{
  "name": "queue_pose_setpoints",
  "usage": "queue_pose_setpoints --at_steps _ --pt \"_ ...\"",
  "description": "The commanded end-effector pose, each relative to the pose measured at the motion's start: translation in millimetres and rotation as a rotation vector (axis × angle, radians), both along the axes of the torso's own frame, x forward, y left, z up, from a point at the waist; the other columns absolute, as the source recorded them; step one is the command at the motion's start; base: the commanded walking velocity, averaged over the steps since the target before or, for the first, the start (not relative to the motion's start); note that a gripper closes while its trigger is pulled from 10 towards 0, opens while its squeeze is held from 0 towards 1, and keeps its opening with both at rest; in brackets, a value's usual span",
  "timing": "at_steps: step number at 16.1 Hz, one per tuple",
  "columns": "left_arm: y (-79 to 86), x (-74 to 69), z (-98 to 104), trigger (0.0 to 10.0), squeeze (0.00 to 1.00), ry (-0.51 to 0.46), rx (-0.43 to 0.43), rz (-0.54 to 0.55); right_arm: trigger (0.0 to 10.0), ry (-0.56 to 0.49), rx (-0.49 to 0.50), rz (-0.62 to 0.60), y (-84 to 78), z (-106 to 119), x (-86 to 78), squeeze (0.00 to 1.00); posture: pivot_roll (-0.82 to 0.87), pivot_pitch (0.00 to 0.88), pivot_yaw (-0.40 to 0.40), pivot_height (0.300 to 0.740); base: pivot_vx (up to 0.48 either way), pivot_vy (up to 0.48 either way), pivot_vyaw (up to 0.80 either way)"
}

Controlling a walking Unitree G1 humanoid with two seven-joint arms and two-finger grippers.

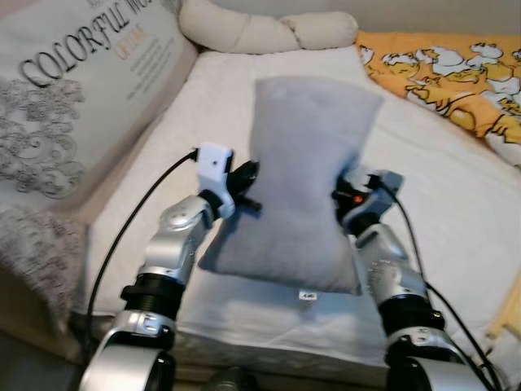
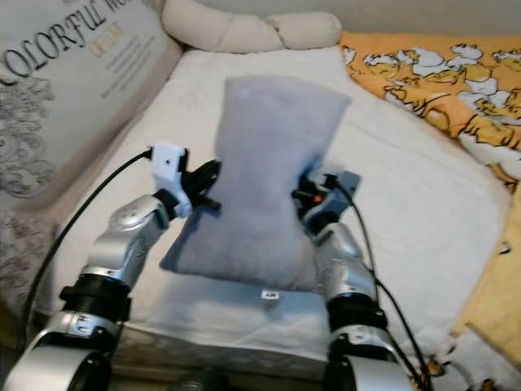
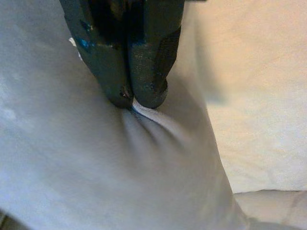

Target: Clean up the room

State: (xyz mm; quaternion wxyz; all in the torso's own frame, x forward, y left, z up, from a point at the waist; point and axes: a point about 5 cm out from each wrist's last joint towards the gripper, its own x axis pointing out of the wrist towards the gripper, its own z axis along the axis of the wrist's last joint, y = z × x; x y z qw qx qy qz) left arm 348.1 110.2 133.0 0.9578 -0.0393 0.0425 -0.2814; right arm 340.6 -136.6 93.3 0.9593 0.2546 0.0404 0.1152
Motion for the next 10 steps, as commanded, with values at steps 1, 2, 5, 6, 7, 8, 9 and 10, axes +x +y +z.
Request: queue_pose_setpoints --at_steps 1,2,5,6,7,8,9,10 --pt "-7.9 3.6 11.2 10.0 0.00 -0.049 0.004 -0.021 10.0 -0.028 -0.025 0.004 -0.8 7.7 4.2 0.00 0.01 0.000 0.117 0.740 0.000 0.439 0.00" --pt "-7.5 5.0 11.4 10.0 0.00 -0.051 0.013 -0.017 10.0 -0.015 -0.016 0.008 0.2 6.6 5.1 0.00 0.01 0.000 0.117 0.740 0.000 0.439 0.00" --pt "-7.8 6.9 10.8 10.0 0.00 -0.054 0.022 -0.013 10.0 -0.012 -0.010 0.002 0.0 6.5 6.1 0.00 0.01 0.000 0.122 0.740 0.000 0.441 -0.14" --pt "-8.2 7.3 10.7 10.0 0.00 -0.054 0.023 -0.013 10.0 -0.013 -0.011 0.000 -0.1 6.6 6.2 0.00 0.01 0.000 0.125 0.740 0.000 0.442 -0.44" --pt "-8.6 7.7 10.7 10.0 0.00 -0.054 0.024 -0.014 10.0 -0.013 -0.011 -0.002 -0.4 6.7 6.3 0.00 0.01 0.000 0.127 0.740 0.000 0.442 -0.44" --pt "-9.0 8.0 10.9 10.0 0.00 -0.055 0.024 -0.015 10.0 -0.014 -0.011 -0.004 -0.6 6.7 6.4 0.00 0.01 0.000 0.127 0.740 0.000 0.446 0.00" --pt "-9.4 8.2 10.8 10.0 0.00 -0.056 0.024 -0.017 10.0 -0.015 -0.012 -0.005 -0.9 6.6 6.4 0.00 0.00 0.000 0.129 0.740 0.000 0.446 0.00" --pt "-9.9 8.4 10.8 10.0 0.00 -0.056 0.025 -0.017 10.0 -0.015 -0.013 -0.007 -1.2 6.5 6.5 0.00 0.00 0.000 0.131 0.740 0.000 0.446 0.00"
